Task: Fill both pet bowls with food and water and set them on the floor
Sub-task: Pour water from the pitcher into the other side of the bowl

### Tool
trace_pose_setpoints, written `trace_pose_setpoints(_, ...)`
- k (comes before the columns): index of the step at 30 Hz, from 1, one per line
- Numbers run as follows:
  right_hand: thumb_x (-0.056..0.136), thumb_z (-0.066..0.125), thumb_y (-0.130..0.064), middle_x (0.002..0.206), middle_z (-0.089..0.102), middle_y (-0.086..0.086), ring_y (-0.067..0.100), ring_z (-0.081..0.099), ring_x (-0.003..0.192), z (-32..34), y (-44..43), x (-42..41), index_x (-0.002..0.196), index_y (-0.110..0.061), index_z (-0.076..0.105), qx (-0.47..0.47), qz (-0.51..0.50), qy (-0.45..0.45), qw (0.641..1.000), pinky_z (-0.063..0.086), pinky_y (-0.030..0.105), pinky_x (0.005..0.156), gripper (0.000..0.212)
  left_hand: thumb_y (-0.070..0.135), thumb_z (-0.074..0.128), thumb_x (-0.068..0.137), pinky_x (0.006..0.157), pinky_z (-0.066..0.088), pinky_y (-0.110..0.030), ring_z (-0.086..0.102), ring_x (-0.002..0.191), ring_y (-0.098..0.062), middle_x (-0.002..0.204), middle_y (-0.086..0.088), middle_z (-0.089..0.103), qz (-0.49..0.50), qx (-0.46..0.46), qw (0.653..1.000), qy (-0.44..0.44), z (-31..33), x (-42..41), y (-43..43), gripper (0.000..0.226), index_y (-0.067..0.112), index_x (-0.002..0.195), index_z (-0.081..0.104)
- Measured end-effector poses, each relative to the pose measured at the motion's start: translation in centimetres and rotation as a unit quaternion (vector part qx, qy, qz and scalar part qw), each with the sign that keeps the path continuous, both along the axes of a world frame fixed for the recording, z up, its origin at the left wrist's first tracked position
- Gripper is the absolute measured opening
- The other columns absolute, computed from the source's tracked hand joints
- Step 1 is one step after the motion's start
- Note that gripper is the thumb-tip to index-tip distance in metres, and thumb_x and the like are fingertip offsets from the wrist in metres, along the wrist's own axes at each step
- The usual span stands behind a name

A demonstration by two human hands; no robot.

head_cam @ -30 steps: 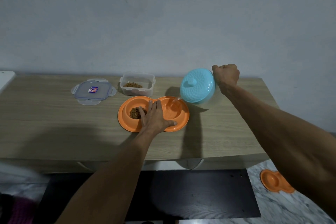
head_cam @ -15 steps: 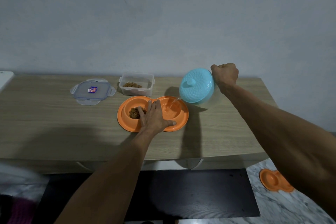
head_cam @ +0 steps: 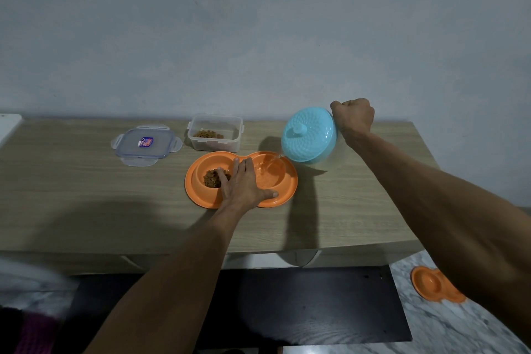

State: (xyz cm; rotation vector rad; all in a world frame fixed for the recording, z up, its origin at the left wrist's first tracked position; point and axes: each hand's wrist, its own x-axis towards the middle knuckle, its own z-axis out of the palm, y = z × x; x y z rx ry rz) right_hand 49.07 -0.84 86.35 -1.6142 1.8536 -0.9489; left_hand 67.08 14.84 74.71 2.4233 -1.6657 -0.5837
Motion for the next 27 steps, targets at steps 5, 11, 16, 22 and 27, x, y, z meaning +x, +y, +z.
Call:
trace_pose_setpoints(5, 0.073, 0.055, -0.017, 0.046, 0.027, 0.003, 0.020, 0.023, 0.051, -0.1, -0.2, 0.0, 0.044, -0.012, 0.032, -0.002, 0.003, 0.001, 1.000, 0.031, 0.031, 0.058, 0.037, 0.072, 0.066, 0.070, 0.117, -0.004, -0.063, -0.002, 0.153, -0.023, 0.164, -0.005, 0.013, 0.001, 0.002, 1.000, 0.000, 0.0, -0.1, 0.0, 0.120, 0.012, 0.156, 0.008)
trace_pose_setpoints(11, 0.070, 0.054, -0.019, 0.046, 0.027, 0.003, 0.021, 0.025, 0.053, -0.2, -0.3, 0.0, 0.045, -0.012, 0.032, 0.001, 0.009, -0.002, 1.000, 0.032, 0.032, 0.059, 0.034, 0.073, 0.066, 0.069, 0.117, -0.005, -0.062, -0.003, 0.153, -0.023, 0.165, -0.006, 0.013, 0.003, 0.001, 1.000, 0.003, -0.1, 0.0, -0.1, 0.121, 0.012, 0.156, 0.007)
trace_pose_setpoints(16, 0.072, 0.055, -0.018, 0.047, 0.028, 0.003, 0.021, 0.026, 0.054, -0.4, -0.5, -0.2, 0.045, -0.012, 0.033, 0.008, 0.008, -0.023, 1.000, 0.032, 0.031, 0.059, 0.036, 0.072, 0.067, 0.069, 0.117, -0.006, -0.062, -0.002, 0.153, -0.023, 0.164, -0.005, 0.013, 0.002, -0.002, 1.000, 0.004, 0.2, -0.1, 0.1, 0.120, 0.013, 0.156, 0.008)
trace_pose_setpoints(22, 0.076, 0.056, -0.014, 0.049, 0.029, 0.001, 0.020, 0.025, 0.055, -1.0, -0.8, -0.6, 0.048, -0.013, 0.028, 0.030, -0.003, -0.078, 0.996, 0.030, 0.031, 0.057, 0.040, 0.070, 0.067, 0.070, 0.117, -0.005, -0.062, -0.003, 0.153, -0.022, 0.164, -0.004, 0.014, 0.004, -0.003, 1.000, 0.008, 0.6, -0.2, 0.2, 0.119, 0.013, 0.156, 0.008)
trace_pose_setpoints(27, 0.074, 0.056, -0.014, 0.053, 0.029, -0.001, 0.017, 0.025, 0.055, -1.8, -1.2, -0.8, 0.053, -0.014, 0.026, 0.063, -0.007, -0.125, 0.990, 0.027, 0.029, 0.052, 0.036, 0.071, 0.067, 0.070, 0.117, -0.004, -0.062, -0.003, 0.153, -0.022, 0.164, -0.004, 0.014, 0.005, 0.004, 1.000, 0.002, 0.6, -0.3, 0.2, 0.120, 0.012, 0.156, 0.007)
